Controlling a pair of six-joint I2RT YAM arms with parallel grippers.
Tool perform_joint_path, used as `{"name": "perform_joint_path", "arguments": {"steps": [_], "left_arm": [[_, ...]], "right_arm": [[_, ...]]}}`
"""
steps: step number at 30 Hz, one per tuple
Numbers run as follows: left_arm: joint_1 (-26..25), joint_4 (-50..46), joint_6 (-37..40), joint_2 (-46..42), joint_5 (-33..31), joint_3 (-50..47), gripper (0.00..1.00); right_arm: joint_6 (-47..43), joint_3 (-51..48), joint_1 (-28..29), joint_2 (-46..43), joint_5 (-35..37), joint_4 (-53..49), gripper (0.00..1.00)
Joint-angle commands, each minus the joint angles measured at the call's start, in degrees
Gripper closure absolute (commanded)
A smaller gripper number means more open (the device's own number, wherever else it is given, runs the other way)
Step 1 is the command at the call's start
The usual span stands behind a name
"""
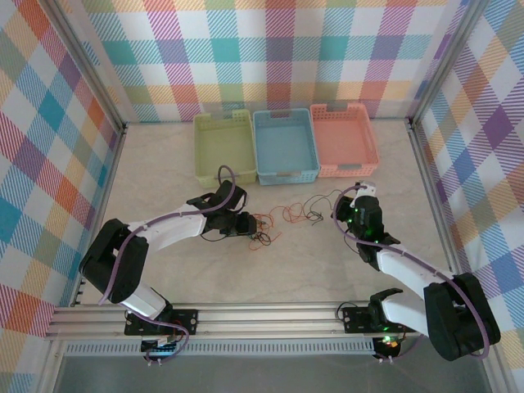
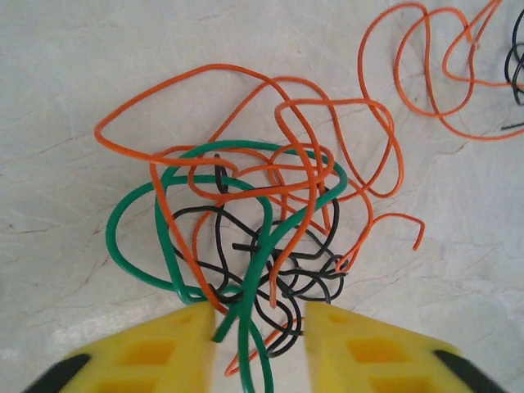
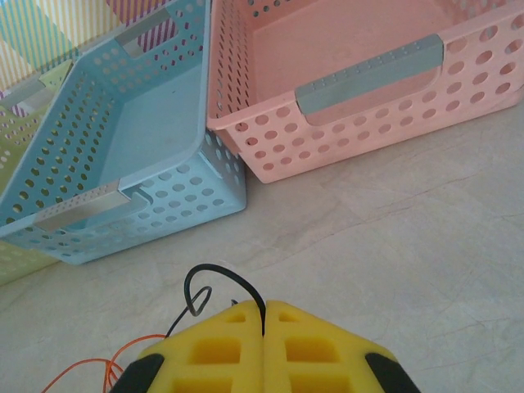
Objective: Untangle the cables
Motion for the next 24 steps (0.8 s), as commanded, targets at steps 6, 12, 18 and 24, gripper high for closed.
{"name": "perform_joint_path", "arguments": {"steps": [6,12,18,24], "left_arm": [[0.6,-3.3,0.4,-4.9,-2.8,0.2,0.50],[0.5,-6.2,0.8,-7.5,-2.5,4.1,0.42],[-1.6,-6.9,1.6,-5.1,-0.6,8.5,0.40],[-5.4,-7.0,2.4,3.5,0.8,15.7,0.40]], "right_arm": [[-1.0,0.1,-0.1,1.8,-1.6,3.3,1.00],[-1.0,0.1,-0.1,2.0,-1.9,3.5,1.00],[-0.9,0.2,-0.1,2.4,-2.3,3.8,1.00],[-1.2,0.4,-0.1,2.6,-2.3,3.6,1.00]]}}
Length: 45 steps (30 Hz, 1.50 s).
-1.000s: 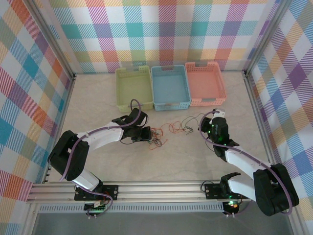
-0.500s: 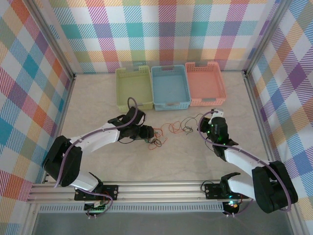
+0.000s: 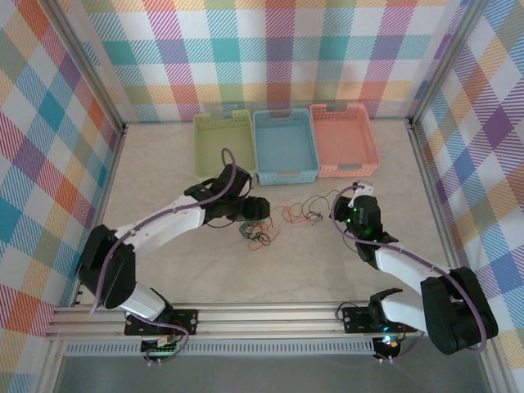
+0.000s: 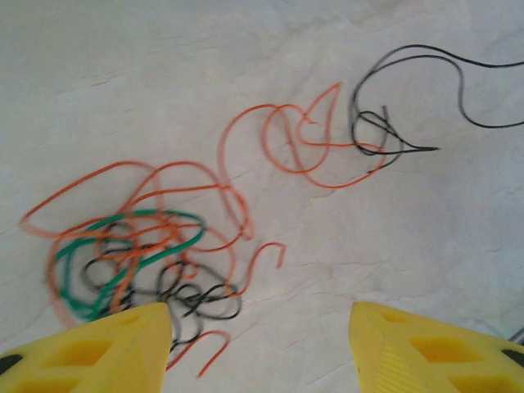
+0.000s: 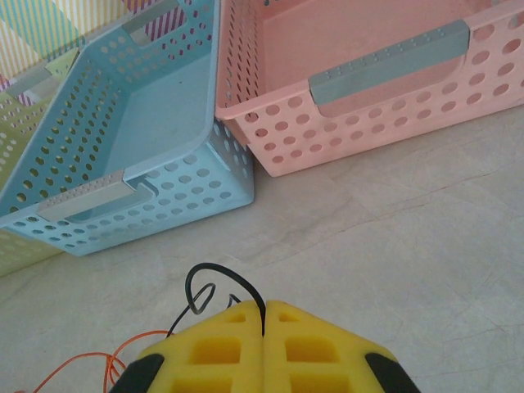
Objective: Untangle the cables
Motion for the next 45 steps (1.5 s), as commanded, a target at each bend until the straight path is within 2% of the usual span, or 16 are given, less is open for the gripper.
{"name": "perform_joint_path", "arguments": {"steps": [1,6,17,40,45], "left_arm": [[-2.1,-1.3,1.8,5.2,1.7,4.2,0.40],[-2.7,-1.4,1.6,12.4,4.1,8.3,0.40],[-2.9,-2.7,1.8,18.8,4.8,11.2,0.39],[-3.4,-6.3,5.4,17.9,2.6,12.8,0.38],[-3.4,-7.0,7.0,18.3,3.9,15.1,0.38]], "right_arm": [[-0.8,0.3,-0.1,0.3,-0.7,1.7,1.00],[-1.2,0.6,-0.1,0.4,-0.8,1.6,1.00],[-1.9,0.6,-0.1,0.1,-0.1,1.4,1.00],[-1.7,0.9,-0.2,0.7,-1.0,1.4,1.00],[-1.5,0.4,-0.1,0.2,-1.2,2.4,1.00]]}}
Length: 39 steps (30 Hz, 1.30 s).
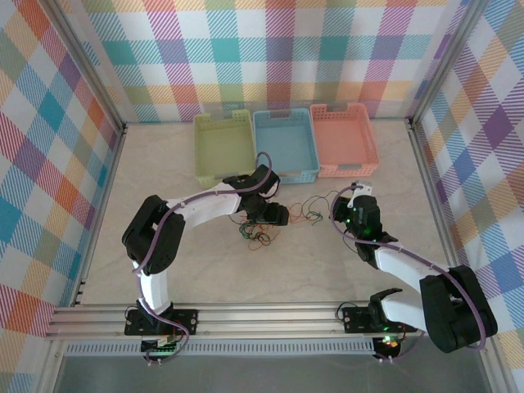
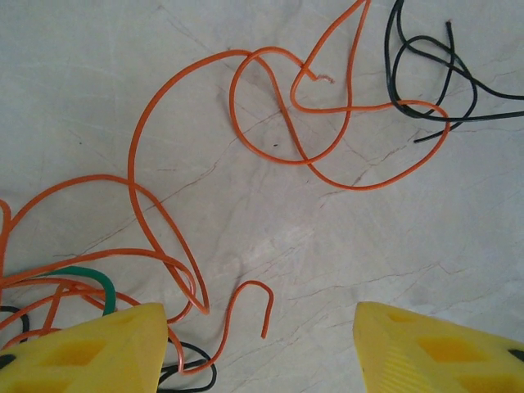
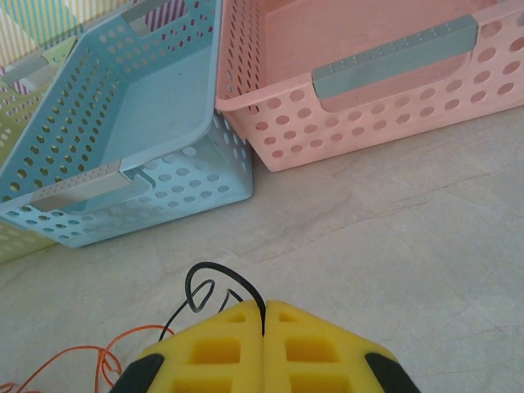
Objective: Untangle the cables
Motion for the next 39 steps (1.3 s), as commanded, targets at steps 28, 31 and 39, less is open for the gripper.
{"name": "perform_joint_path", "arguments": {"steps": [28,31,39], "left_arm": [[-2.2,-18.9,9.1,25.4,2.5,33.4,0.38],[-2.3,-19.1,8.4,25.8,2.1,33.9,0.44],[-3.1,-22.1,7.0,28.7,3.6,34.7,0.59]], "right_arm": [[0.3,0.9,-0.1,0.5,0.1,2.2,1.00],[0.3,0.9,-0.2,0.5,0.2,2.2,1.00],[0.3,0.9,-0.1,0.7,0.2,2.1,1.00]]}}
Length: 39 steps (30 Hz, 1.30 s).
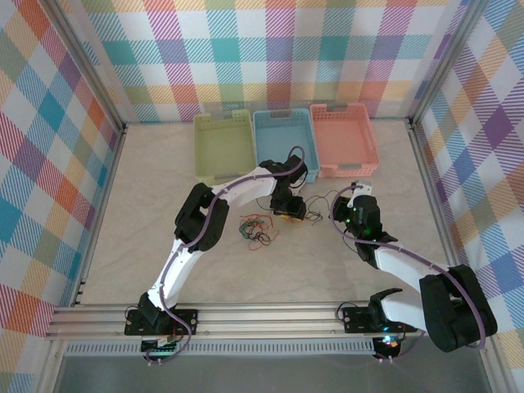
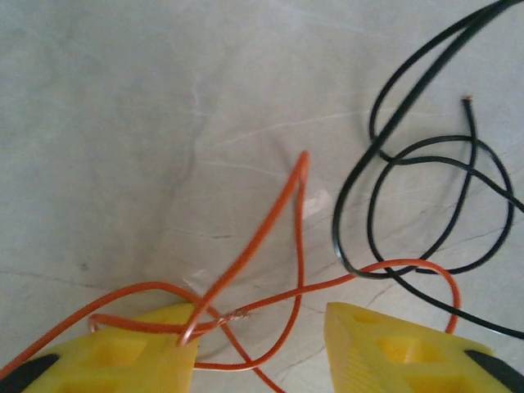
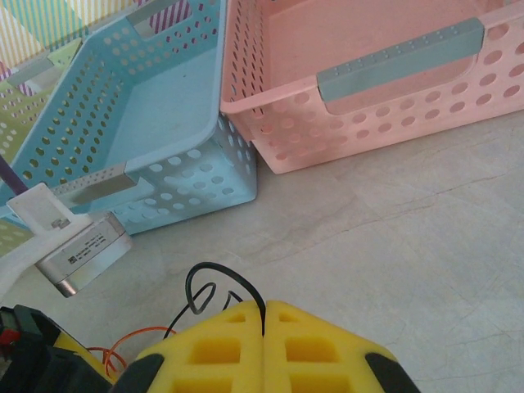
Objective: Untangle the cables
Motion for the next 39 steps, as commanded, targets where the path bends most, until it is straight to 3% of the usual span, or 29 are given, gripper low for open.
{"name": "perform_joint_path", "arguments": {"steps": [1,10,15,22,39], "left_arm": [[-1.3,-3.7,-0.8,1.2,1.7,-0.2,0.62],[-1.3,-2.5,-1.1,-3.3,-1.6,-6.2,1.00],[-1.3,2.2,-3.0,-9.1,-2.3,-15.8,1.00],[-0.6,2.2,-3.0,-17.6,-10.1,-25.1,1.00],[6.8,1.6,-3.8,-31.6,-16.6,-36.7,1.00]], "right_arm": [[0.3,1.0,-0.1,0.5,0.5,1.6,1.00],[-0.2,1.1,-0.1,0.4,0.8,1.2,1.00],[-0.5,0.9,-0.1,-0.2,1.7,0.9,1.00],[-1.1,0.9,-0.2,-0.8,3.1,0.2,1.00],[-1.0,0.4,-0.2,-2.0,6.8,-1.0,1.00]]}}
